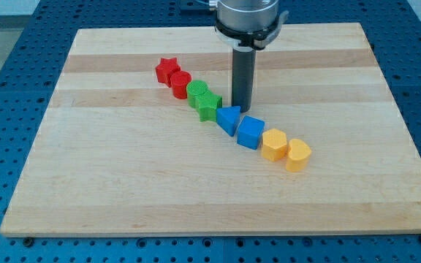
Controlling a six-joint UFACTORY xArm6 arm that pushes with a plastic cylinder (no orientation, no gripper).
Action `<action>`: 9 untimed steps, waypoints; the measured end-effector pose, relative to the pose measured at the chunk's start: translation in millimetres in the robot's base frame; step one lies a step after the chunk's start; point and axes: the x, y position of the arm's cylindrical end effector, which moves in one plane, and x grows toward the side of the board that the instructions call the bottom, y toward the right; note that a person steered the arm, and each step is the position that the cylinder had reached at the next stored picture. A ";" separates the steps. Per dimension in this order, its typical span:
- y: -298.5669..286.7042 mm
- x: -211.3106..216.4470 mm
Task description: Adjust green blue and yellow blocks to form a diagonal line
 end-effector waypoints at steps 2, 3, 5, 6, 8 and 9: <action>14.2 13.2; 17.5 20.5; 28.1 41.4; 43.4 44.4; 64.6 53.3; 64.7 65.8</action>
